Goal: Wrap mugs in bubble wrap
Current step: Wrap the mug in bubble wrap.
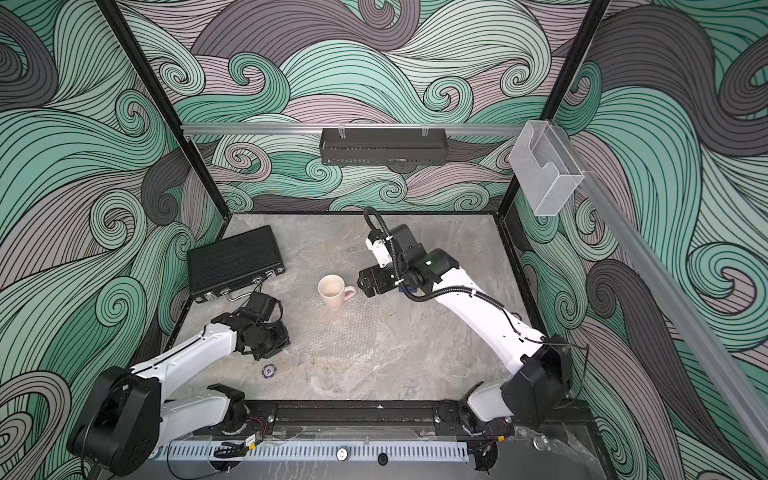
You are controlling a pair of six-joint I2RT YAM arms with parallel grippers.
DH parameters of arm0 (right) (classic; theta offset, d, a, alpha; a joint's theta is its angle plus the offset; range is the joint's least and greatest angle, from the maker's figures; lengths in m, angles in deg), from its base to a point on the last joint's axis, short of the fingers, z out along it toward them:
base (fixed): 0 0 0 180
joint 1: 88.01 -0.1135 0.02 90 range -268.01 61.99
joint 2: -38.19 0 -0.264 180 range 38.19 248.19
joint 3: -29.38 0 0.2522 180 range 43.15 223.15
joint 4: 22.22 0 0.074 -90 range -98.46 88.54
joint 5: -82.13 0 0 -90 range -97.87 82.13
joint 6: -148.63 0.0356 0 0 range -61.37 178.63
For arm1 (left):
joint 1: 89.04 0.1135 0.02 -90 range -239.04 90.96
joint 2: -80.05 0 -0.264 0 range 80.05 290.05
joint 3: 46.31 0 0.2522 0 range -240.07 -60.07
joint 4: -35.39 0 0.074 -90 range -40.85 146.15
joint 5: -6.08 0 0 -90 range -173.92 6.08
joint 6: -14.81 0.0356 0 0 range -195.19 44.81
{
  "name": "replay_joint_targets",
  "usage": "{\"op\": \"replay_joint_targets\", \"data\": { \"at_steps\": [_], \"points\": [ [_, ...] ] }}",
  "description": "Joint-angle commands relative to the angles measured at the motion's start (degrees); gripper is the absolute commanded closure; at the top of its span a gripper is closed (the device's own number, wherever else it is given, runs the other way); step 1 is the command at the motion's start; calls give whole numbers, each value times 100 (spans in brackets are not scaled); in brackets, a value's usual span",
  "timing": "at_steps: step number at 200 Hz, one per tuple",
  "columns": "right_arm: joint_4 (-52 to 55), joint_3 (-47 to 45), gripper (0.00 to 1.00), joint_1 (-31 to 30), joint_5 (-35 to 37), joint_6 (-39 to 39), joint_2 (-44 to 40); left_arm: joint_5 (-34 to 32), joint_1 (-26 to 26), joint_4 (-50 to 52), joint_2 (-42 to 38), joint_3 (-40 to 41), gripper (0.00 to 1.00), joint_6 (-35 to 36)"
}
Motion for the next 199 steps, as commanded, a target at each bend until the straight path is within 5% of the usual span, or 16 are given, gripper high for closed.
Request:
{"op": "replay_joint_targets", "data": {
  "at_steps": [1, 15, 75, 199],
  "points": [
    [-377, -134, 8, -12, -142, 215, -169, 258, 33, -158, -260, -36, 90, 66],
    [-485, -265, 8, -7, -139, 263, -189, 277, 29, -22, -506, -224, 100, 128],
    [-996, -695, 8, -10, -162, 464, -35, 566, 24, -479, -1229, -655, 100, 2],
    [-1772, -714, 8, 17, -580, 655, 719, 1115, -475, -780, 691, -2789, 100, 185]
  ]
}}
